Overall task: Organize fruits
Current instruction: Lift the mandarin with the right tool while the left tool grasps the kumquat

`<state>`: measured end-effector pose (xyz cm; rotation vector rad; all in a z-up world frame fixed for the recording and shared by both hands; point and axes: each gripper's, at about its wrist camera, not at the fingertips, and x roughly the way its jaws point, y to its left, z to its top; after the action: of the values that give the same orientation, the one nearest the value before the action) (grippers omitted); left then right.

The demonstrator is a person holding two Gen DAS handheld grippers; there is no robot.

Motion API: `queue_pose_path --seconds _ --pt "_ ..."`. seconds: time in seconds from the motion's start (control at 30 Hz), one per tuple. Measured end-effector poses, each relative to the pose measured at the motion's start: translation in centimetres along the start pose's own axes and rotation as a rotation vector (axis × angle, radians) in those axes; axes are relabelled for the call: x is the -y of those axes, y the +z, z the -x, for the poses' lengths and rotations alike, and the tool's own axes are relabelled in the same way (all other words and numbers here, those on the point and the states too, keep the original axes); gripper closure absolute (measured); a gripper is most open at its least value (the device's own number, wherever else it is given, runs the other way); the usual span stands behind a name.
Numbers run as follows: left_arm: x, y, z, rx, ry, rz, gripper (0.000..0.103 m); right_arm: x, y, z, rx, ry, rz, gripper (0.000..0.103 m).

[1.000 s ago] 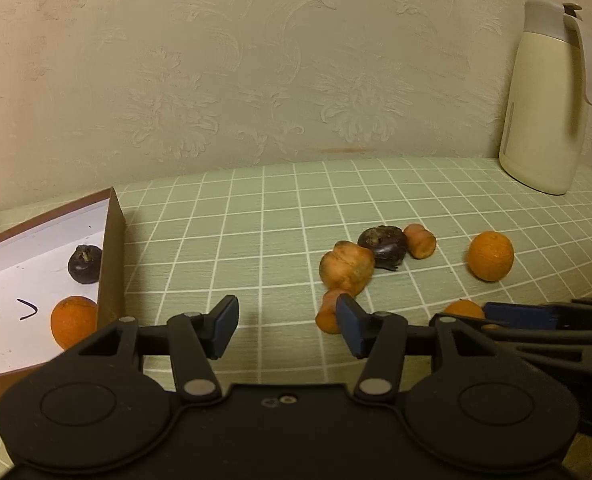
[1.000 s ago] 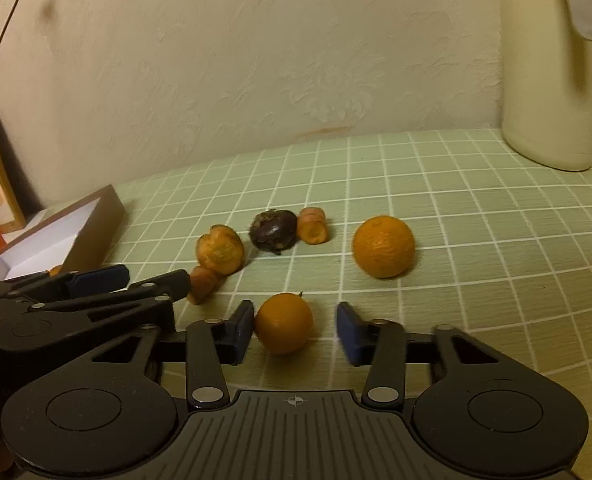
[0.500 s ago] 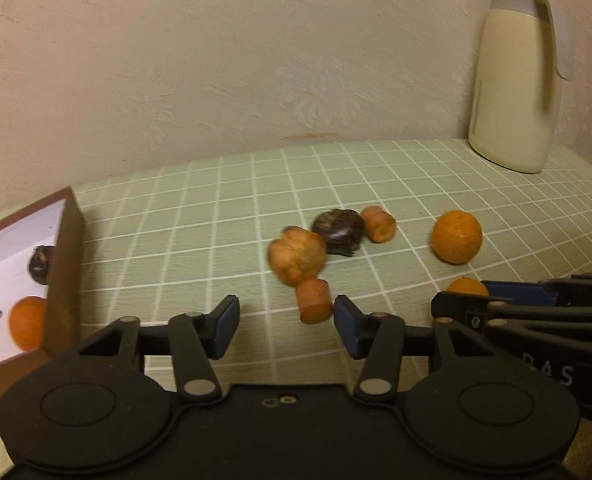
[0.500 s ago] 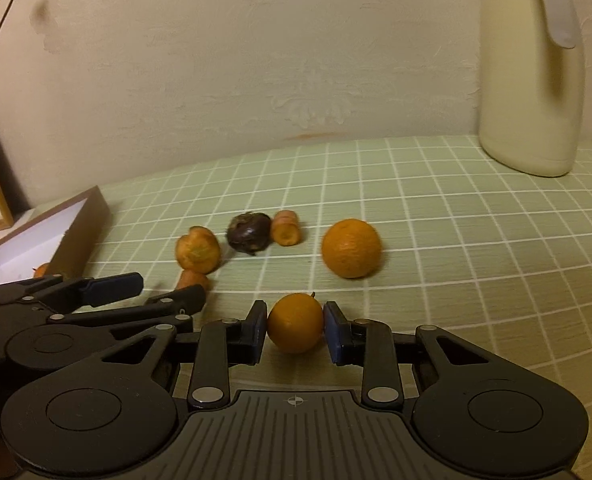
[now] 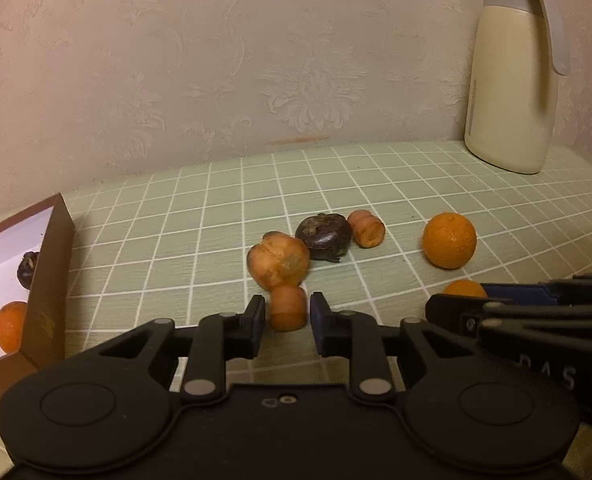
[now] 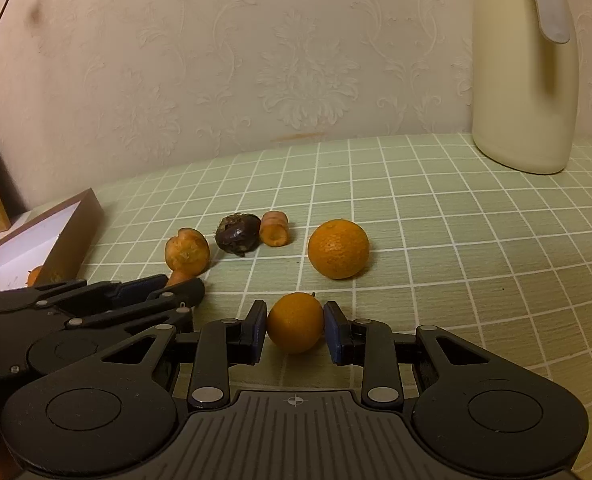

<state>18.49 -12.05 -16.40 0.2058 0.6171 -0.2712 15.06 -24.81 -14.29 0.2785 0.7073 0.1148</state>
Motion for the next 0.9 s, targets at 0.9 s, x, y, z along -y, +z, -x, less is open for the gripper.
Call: queue_pose_path --seconds 0.9 --pt "-4.6 -1.6 6.4 -0.010 0.056 0.096 0.093 -3.9 -0.7 3.1 0.034 0.081 0.101 0.072"
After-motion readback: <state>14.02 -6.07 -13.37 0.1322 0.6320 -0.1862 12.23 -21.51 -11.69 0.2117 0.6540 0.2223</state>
